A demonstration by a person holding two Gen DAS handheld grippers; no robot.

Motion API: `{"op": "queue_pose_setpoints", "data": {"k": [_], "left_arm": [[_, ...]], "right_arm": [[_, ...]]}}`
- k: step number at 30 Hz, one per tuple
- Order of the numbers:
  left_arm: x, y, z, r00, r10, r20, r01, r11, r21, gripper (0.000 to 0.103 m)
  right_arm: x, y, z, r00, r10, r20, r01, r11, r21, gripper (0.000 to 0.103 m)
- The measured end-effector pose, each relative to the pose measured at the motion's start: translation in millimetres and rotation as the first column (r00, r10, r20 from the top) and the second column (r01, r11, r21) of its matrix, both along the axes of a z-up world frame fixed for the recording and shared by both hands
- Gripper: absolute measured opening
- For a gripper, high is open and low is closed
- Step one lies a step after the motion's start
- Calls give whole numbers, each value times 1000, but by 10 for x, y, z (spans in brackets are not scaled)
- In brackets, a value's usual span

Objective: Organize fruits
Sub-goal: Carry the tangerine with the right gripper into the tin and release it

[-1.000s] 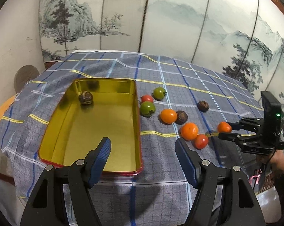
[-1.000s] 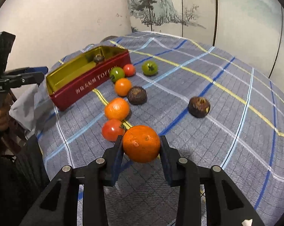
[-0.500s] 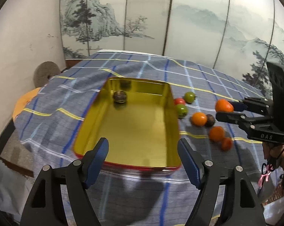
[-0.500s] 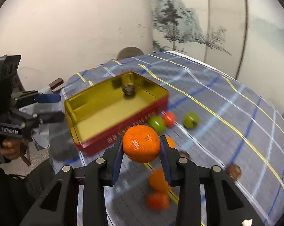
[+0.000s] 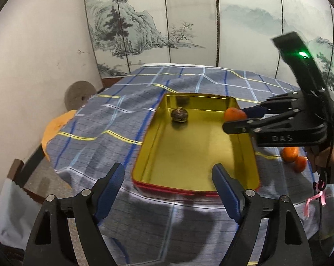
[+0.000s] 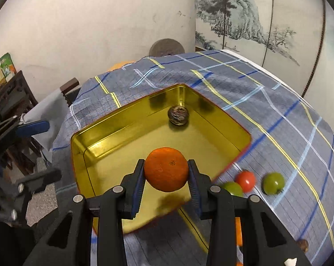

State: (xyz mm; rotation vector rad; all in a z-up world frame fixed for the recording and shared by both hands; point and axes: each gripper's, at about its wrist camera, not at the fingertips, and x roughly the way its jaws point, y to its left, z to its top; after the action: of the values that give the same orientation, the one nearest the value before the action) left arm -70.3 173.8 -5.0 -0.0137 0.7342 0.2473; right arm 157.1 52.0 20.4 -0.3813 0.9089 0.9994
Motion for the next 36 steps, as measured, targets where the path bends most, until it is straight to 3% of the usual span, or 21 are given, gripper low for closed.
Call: {"op": "queue_pose_setpoints", "data": {"k": [8, 36], "left_arm": [[-35, 59, -62, 1000, 9, -11, -9, 999, 31, 86], [-85, 263, -253, 997, 53, -63, -51, 998, 30, 87]], "right_arm": [[47, 400, -160, 1000, 11, -21, -13, 996, -83, 34], [294, 1038, -383, 994, -70, -79, 55, 984, -170, 35]]}}
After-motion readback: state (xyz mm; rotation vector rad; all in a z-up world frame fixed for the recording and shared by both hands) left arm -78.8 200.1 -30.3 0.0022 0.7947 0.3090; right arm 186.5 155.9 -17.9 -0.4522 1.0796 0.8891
